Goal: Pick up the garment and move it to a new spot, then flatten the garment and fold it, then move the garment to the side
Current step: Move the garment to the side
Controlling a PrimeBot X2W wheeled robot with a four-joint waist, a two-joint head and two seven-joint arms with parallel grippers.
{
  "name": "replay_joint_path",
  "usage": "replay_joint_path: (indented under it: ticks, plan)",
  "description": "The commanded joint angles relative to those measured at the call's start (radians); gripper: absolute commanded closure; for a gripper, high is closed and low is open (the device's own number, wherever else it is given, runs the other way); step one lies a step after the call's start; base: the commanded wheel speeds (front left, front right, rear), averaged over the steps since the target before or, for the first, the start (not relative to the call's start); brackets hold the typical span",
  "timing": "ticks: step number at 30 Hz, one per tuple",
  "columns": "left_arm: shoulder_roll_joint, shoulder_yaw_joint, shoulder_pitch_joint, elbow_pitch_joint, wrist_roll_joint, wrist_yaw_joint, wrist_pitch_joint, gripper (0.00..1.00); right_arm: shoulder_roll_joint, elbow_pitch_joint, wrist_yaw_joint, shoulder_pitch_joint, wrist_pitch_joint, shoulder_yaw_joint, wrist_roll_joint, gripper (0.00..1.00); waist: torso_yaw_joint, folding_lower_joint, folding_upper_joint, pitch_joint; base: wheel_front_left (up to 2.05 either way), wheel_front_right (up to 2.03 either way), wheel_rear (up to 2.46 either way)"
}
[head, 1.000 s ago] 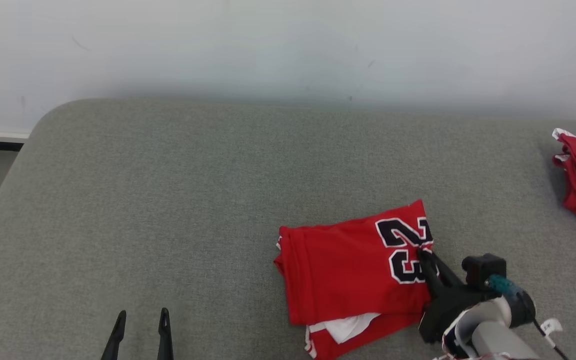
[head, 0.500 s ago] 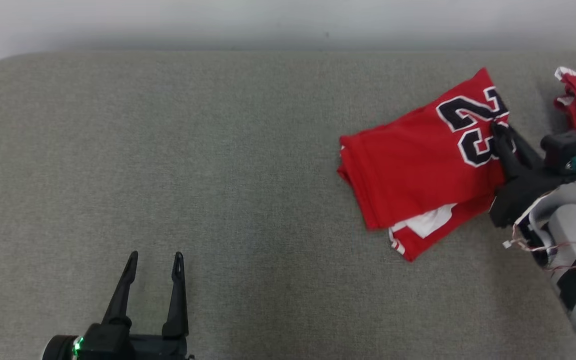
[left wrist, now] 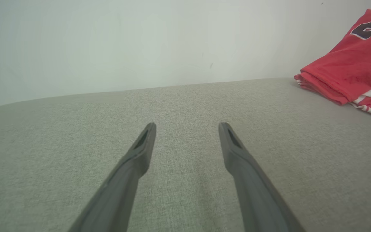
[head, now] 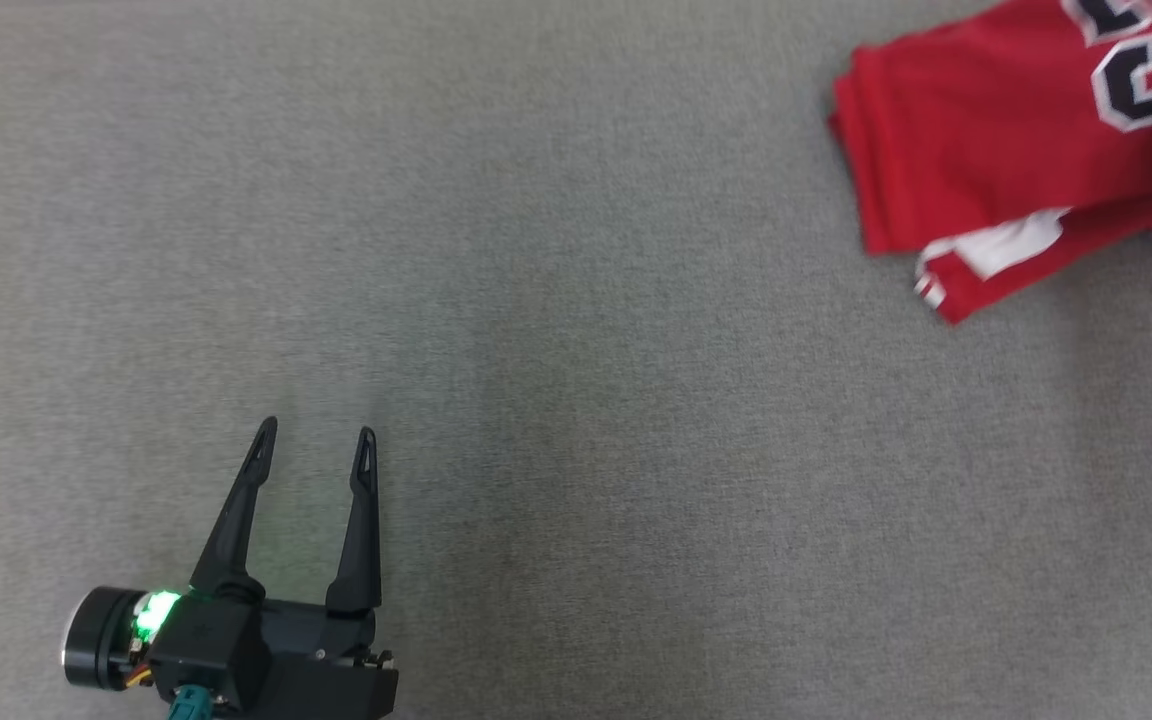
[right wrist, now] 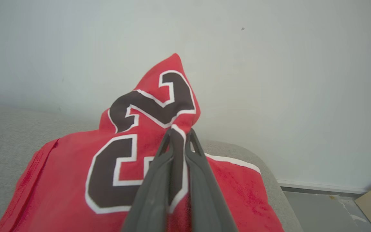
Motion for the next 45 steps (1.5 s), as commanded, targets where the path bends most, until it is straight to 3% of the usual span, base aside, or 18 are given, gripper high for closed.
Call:
replay_joint_path:
  ticks: [1, 12, 19, 27, 28, 29, 30, 39, 45]
  plan:
    - [0.003, -0.005, -0.024, -0.024, 0.017, -0.009, -0.003, 0.00, -0.032, 0.009, -0.003, -0.066, 0.002, 0.010, 0.014, 1.00, -0.049, -0.0003, -0.0002, 0.065, 0.00, 0.00, 0.00]
    - [0.008, -0.010, -0.026, -0.102, 0.035, -0.013, -0.003, 0.00, -0.147, 0.017, -0.003, -0.194, 0.071, 0.077, 0.022, 1.00, -0.081, -0.0003, -0.0002, 0.111, 0.00, 0.00, 0.00]
    - [0.020, -0.025, -0.053, -0.146, 0.044, -0.017, -0.003, 0.00, -0.213, 0.086, -0.003, -0.251, 0.098, 0.119, -0.014, 1.00, -0.082, -0.0003, -0.0002, 0.160, 0.00, 0.00, 0.00]
    - [0.039, -0.026, -0.063, -0.196, 0.053, -0.005, -0.003, 0.00, -0.188, 0.198, -0.003, -0.312, 0.065, 0.131, -0.095, 1.00, -0.091, -0.0003, -0.0002, 0.210, 0.00, 0.00, 0.00]
    - [0.041, -0.026, -0.064, -0.200, 0.055, -0.004, -0.003, 0.00, -0.182, 0.207, -0.003, -0.320, 0.060, 0.130, -0.103, 0.96, -0.093, -0.0003, -0.0002, 0.215, 0.00, 0.00, 0.00]
    - [0.043, -0.025, -0.065, -0.203, 0.056, 0.000, -0.003, 0.00, -0.176, 0.213, -0.003, -0.327, 0.051, 0.130, -0.114, 0.61, -0.095, -0.0003, -0.0002, 0.220, 0.00, 0.00, 0.00]
    - [0.044, -0.025, -0.066, -0.206, 0.055, 0.003, -0.003, 0.00, -0.170, 0.221, -0.003, -0.331, 0.043, 0.128, -0.126, 0.00, -0.098, -0.0003, -0.0002, 0.223, 0.00, 0.00, 0.00]
    - [0.049, -0.018, -0.059, -0.182, 0.034, 0.016, -0.003, 0.00, -0.129, 0.277, -0.003, -0.355, 0.007, 0.108, -0.199, 0.00, -0.108, -0.0003, -0.0002, 0.190, 0.00, 0.00, 0.00]
    - [0.044, 0.007, -0.025, -0.136, 0.014, 0.022, -0.003, 0.00, -0.103, 0.225, -0.003, -0.337, -0.009, 0.068, -0.205, 0.00, -0.104, -0.0003, -0.0002, 0.103, 0.00, 0.00, 0.00]
